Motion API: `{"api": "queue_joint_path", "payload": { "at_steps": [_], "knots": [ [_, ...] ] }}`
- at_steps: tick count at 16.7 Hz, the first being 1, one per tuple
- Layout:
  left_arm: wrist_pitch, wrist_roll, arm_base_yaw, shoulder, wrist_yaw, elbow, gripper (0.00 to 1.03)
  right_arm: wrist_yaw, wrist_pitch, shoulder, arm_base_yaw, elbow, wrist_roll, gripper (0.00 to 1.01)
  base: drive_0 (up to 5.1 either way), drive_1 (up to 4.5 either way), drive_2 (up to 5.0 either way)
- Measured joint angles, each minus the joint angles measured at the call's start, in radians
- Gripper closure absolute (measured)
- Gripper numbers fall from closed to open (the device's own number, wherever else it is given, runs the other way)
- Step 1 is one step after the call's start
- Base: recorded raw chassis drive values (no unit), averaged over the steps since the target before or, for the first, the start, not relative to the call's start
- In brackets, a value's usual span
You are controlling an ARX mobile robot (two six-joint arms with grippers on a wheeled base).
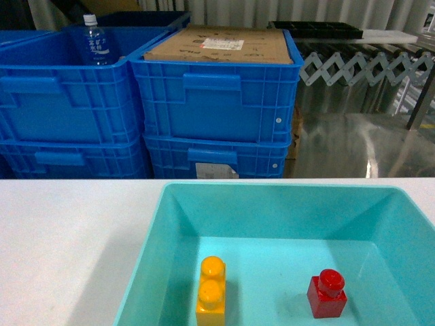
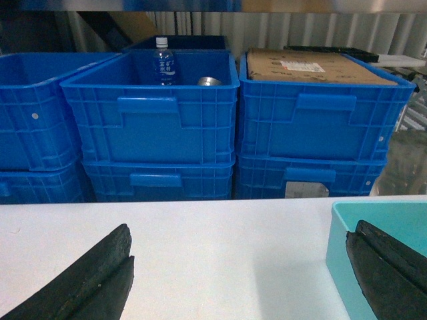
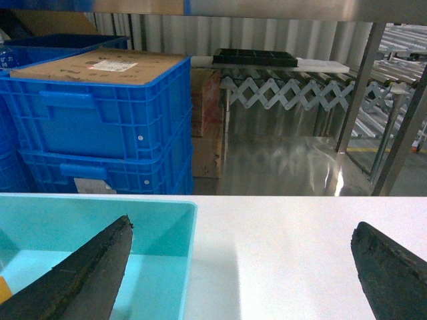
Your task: Pick red block from blue box to shelf
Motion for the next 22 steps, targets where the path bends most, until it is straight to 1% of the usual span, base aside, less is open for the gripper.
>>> {"api": "queue_joint_path", "payload": {
  "at_steps": [11,12,13,14,15,16,17,20,21,22],
  "knots": [
    [0.000,0.000,0.000,0.000,0.000,0.000,0.05,0.000,0.000,0.000,0.000,0.000,0.000,0.03,0.0,0.00,0.0],
    [0.000,0.000,0.000,0.000,0.000,0.000,0.05,-0.016,0.005,0.006,-0.008,0.000,0.007,0.03,0.0,0.00,0.0],
    [0.000,0.000,0.000,0.000,0.000,0.000,0.05,-0.037,0.068,0.070,-0.026,0.001,0.010,0.03,0.0,0.00,0.0],
    [0.000,0.000,0.000,0.000,0.000,0.000,0.05,-0.042,0.141,0.159,-0.023,0.004,0.018,0.03,0.0,0.00,0.0],
    [0.000,0.000,0.000,0.000,0.000,0.000,0.05,-0.039,0.235,0.289,0.017,0.028,0.023,0.03,0.0,0.00,0.0],
    [0.000,0.000,0.000,0.000,0.000,0.000,0.05,-0.031,0.344,0.435,0.082,0.085,0.028,0.03,0.0,0.00,0.0],
    [0.000,0.000,0.000,0.000,0.000,0.000,0.05,-0.030,0.399,0.550,0.126,0.142,0.042,0.03,0.0,0.00,0.0],
    [0.000,0.000,0.000,0.000,0.000,0.000,0.05,-0.021,0.446,0.863,0.244,0.253,0.098,0.03,0.0,0.00,0.0],
    [0.000,0.000,0.000,0.000,0.000,0.000,0.05,-0.023,0.482,0.959,0.256,0.287,0.111,0.03,0.0,0.00,0.0],
    [0.000,0.000,0.000,0.000,0.000,0.000,0.05,-0.025,0.508,1.045,0.256,0.327,0.123,0.03,0.0,0.00,0.0]
  ]
}}
